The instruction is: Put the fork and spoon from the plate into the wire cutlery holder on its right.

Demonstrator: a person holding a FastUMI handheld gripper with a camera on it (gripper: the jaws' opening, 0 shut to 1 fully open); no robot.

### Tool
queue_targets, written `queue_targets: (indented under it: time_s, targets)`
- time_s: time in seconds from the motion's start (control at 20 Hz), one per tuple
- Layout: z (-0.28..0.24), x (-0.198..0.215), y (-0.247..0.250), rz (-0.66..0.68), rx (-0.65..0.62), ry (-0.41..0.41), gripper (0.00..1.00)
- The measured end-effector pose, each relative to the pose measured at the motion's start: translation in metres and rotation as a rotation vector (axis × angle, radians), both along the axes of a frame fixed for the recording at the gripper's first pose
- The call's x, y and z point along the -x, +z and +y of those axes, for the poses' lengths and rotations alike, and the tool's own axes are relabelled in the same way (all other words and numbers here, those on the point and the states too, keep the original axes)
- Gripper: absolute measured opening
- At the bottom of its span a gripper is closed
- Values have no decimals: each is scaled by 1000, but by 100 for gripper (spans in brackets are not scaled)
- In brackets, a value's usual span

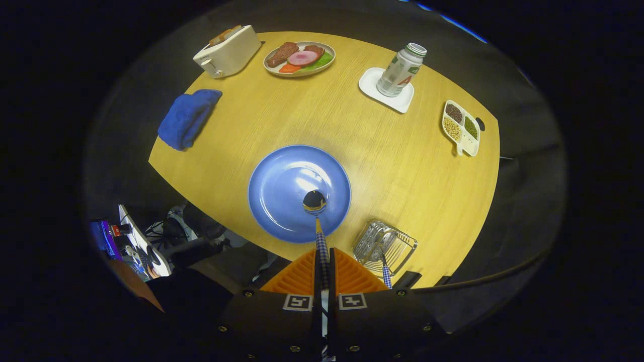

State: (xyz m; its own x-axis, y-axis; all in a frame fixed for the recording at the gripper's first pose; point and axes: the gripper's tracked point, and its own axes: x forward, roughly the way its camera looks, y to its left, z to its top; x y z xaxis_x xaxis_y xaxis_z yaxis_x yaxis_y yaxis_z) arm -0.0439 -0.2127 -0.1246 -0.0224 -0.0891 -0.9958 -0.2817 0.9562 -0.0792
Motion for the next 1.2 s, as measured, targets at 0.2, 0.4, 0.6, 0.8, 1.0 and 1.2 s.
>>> queue_targets:
  time_s: [0.2, 0.4, 0.6, 0.8, 1.0, 1.2]
  targets:
    - [-23, 8, 33, -23, 31, -28, 5]
    - [-55, 22, 60, -42, 66, -90, 5]
    - [-90, 40, 72, -37, 106, -156, 5]
    - [-113, 48, 54, -9, 126, -190, 5]
    - [-121, 49, 23, 42, 114, -200, 5]
    - [-126, 43, -5, 51, 114, -200, 5]
